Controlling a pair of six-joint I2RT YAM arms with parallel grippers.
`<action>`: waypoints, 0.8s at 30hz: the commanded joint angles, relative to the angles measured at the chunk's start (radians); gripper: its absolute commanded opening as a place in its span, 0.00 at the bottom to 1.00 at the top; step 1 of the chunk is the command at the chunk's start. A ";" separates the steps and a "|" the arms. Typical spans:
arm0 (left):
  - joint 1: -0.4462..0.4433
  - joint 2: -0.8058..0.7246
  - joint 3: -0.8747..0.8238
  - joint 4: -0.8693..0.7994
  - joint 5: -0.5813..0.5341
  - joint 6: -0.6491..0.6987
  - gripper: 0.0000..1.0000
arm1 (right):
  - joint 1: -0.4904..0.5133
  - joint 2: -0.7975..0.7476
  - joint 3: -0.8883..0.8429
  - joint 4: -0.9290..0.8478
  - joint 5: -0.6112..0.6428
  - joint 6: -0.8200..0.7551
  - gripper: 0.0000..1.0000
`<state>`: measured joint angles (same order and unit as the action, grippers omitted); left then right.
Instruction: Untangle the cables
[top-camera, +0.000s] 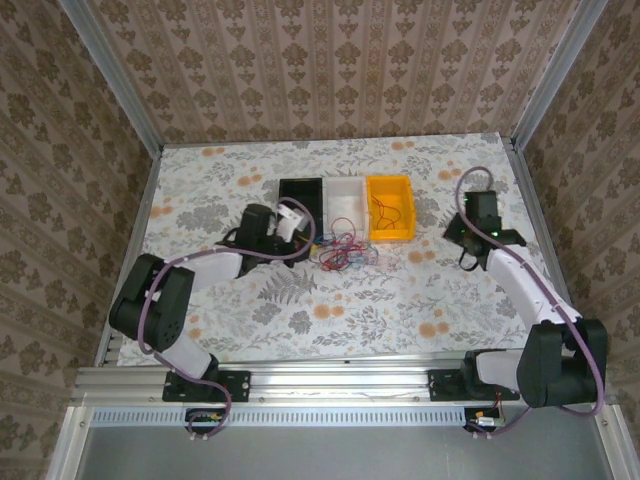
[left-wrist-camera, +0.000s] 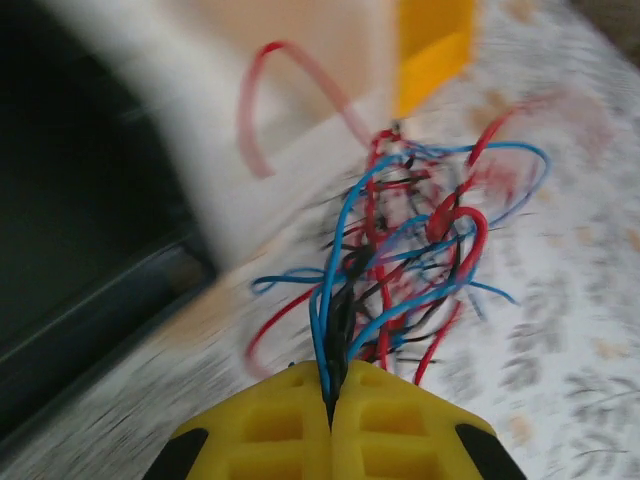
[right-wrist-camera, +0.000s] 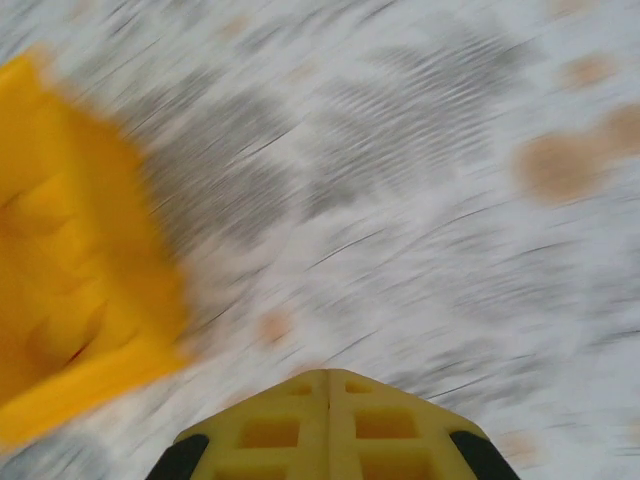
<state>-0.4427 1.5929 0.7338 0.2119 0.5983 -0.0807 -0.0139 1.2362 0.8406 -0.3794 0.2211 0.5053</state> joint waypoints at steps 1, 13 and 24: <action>0.050 -0.007 -0.026 -0.105 -0.055 -0.036 0.00 | -0.025 -0.035 0.021 -0.014 0.246 -0.009 0.00; -0.106 0.040 0.033 -0.058 -0.036 -0.045 0.00 | 0.350 0.074 -0.032 0.250 -0.239 -0.176 0.23; -0.094 0.107 0.080 -0.083 -0.081 -0.081 0.00 | 0.593 0.341 0.070 0.013 -0.449 -0.376 0.43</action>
<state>-0.5442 1.6825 0.7933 0.1352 0.5278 -0.1398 0.5545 1.5341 0.8871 -0.2771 -0.1715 0.1978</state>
